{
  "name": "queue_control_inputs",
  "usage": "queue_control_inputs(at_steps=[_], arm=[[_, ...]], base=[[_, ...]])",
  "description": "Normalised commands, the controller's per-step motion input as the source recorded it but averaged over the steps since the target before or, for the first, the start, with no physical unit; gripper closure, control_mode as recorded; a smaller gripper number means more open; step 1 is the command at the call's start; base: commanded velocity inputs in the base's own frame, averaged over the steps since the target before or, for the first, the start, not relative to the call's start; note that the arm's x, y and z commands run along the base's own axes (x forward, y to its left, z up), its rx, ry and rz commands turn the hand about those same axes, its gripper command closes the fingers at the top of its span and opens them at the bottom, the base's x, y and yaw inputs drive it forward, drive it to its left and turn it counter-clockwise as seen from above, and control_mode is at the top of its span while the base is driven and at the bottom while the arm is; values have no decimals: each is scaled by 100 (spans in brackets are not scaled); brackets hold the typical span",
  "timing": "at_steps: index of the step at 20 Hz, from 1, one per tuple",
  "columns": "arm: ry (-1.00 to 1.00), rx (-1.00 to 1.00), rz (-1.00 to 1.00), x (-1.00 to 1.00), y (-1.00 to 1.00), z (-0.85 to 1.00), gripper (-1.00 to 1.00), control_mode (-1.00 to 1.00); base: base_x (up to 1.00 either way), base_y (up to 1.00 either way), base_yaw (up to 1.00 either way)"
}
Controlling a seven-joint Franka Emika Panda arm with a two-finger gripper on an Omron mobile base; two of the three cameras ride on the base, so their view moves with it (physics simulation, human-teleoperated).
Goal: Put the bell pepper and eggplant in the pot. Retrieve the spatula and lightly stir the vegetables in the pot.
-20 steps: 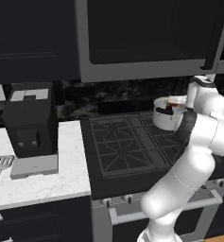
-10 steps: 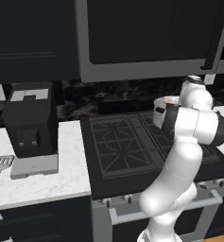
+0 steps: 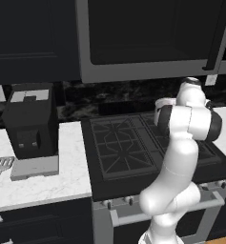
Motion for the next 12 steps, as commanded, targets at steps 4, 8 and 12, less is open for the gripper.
queue_control_inputs(at_steps=[4,8,12], arm=[[0,-1,-1,7,-14,-3,-100,-100],[-1,0,0,-12,-21,-1,-100,-100],[-12,0,0,-45,-18,5,-100,-100]], base=[[0,0,0],[0,0,0],[0,0,0]])
